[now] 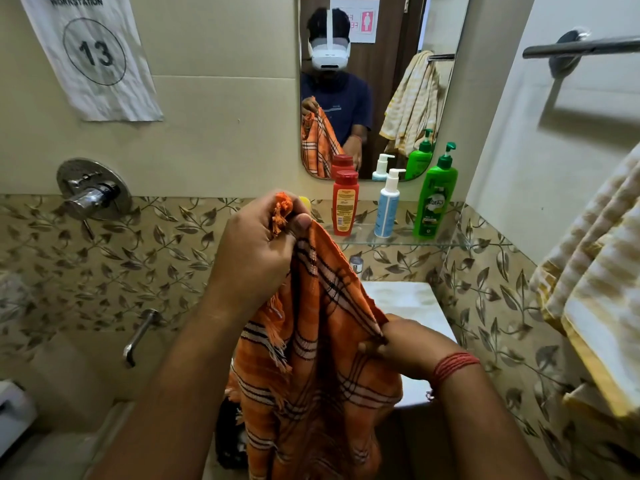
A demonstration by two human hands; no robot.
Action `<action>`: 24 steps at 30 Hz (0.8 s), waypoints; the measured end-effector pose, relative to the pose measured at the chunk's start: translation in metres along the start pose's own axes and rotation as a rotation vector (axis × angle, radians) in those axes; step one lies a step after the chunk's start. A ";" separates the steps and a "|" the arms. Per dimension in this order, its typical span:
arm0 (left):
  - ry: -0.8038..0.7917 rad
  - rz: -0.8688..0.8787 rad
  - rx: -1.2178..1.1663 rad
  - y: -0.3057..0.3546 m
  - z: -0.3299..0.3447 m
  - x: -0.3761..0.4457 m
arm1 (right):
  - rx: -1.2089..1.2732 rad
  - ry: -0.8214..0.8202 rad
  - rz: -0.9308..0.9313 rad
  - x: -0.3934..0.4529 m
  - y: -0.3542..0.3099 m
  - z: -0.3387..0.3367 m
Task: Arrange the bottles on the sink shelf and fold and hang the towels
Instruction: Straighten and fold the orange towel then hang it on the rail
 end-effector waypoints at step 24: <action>0.067 -0.060 0.028 0.010 0.002 -0.002 | 1.165 0.370 -0.750 -0.041 -0.049 -0.034</action>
Point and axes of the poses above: each hand's wrist, its own x-axis towards the middle knuckle, its own z-axis out of the palm, y = z × x, the point moved 1 cm from there along x, towards the middle knuckle, and after that the axes turned 3 degrees about y, right-handed, at the moved point
